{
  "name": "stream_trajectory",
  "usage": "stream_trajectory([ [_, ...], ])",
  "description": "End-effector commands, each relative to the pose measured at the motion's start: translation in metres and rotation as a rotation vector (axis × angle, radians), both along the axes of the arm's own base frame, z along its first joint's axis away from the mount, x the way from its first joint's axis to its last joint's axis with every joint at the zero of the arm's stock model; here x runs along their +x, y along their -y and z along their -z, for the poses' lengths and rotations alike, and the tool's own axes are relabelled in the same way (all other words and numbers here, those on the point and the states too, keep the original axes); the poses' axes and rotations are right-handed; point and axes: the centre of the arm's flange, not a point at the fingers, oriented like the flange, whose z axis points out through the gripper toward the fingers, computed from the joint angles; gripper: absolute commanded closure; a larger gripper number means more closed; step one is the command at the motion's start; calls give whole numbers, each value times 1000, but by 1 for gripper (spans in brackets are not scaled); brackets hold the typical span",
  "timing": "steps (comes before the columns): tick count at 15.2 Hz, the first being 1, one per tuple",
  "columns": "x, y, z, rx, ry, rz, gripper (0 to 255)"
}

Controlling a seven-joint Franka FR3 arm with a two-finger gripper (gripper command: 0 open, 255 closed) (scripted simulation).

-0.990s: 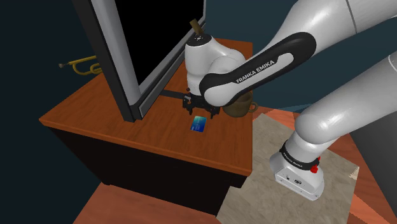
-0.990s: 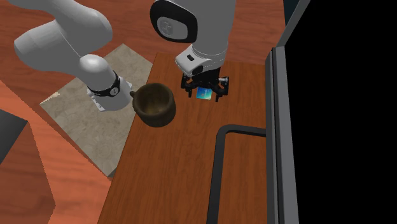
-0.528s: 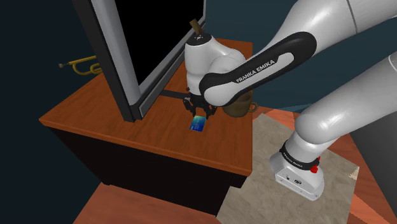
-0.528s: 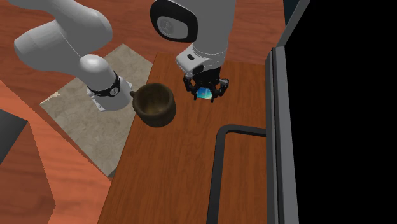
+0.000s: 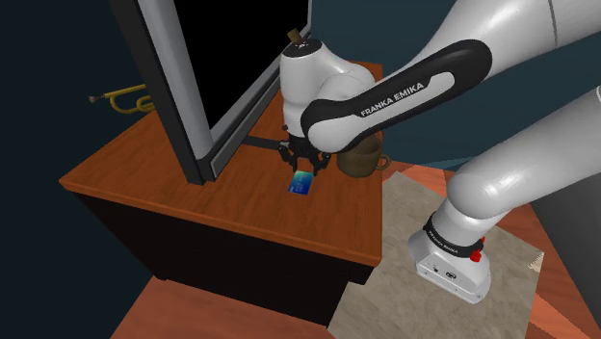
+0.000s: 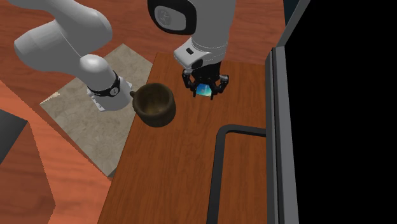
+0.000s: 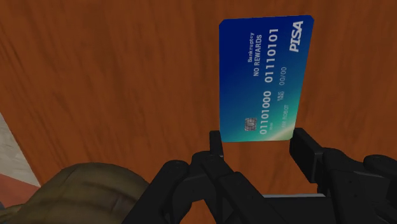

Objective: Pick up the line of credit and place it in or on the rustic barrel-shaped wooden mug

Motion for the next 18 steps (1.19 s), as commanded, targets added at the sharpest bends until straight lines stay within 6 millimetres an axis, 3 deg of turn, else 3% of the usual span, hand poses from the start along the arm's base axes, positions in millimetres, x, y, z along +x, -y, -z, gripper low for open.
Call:
stream_trajectory([
  [1, 1, 0, -11, 0, -1, 0, 255],
  [18, 1, 0, -100, 0, -1, 0, 255],
])
